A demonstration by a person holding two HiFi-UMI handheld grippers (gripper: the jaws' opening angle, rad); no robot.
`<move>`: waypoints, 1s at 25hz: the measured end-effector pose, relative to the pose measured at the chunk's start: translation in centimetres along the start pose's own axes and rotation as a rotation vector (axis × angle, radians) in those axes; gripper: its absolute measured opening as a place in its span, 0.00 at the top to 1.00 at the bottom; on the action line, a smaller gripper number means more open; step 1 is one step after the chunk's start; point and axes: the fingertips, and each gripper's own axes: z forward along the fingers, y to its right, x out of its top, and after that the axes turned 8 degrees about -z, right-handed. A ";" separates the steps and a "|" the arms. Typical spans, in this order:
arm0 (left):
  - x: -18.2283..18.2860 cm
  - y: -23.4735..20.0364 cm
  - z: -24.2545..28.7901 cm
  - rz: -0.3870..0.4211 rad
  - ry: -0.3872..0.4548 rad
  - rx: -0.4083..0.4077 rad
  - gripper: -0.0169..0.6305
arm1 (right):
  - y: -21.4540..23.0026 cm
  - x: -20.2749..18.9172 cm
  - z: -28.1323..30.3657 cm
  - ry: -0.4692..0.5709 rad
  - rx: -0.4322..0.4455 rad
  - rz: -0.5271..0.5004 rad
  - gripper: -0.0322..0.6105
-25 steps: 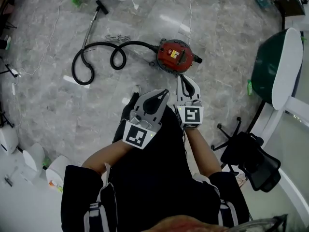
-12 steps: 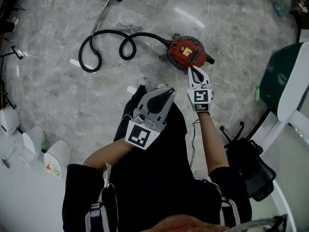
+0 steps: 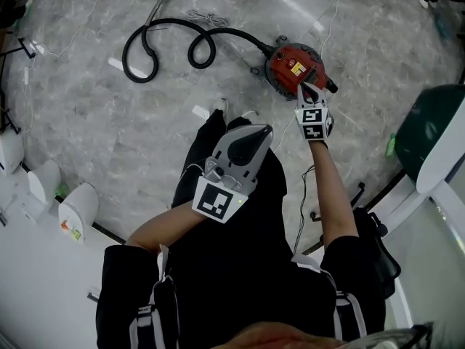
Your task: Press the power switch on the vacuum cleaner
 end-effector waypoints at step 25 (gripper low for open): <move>-3.2 -4.2 0.7 -0.085 -0.003 0.123 0.94 | 1.9 -9.6 15.1 -0.268 0.088 -0.048 0.92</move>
